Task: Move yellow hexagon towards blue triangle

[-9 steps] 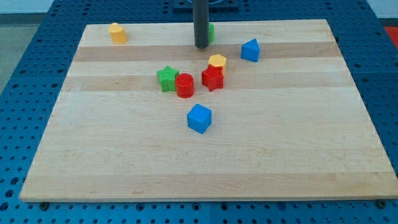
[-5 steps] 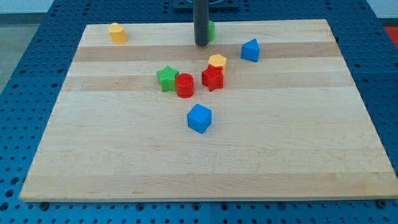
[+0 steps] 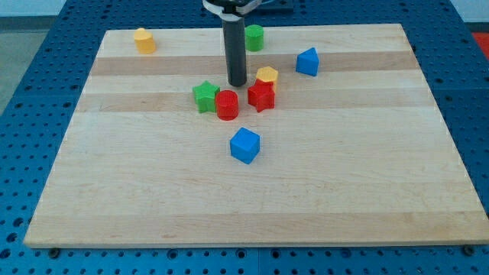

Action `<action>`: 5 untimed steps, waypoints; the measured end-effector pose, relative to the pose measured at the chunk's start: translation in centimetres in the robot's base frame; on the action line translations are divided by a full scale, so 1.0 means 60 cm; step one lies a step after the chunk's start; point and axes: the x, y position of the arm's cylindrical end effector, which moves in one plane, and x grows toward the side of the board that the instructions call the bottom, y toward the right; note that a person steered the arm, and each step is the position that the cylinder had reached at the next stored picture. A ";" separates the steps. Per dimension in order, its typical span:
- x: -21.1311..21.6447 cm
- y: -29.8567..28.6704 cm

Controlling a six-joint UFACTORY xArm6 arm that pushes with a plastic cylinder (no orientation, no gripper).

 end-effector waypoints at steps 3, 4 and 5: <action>0.014 0.159; 0.014 0.217; 0.015 0.273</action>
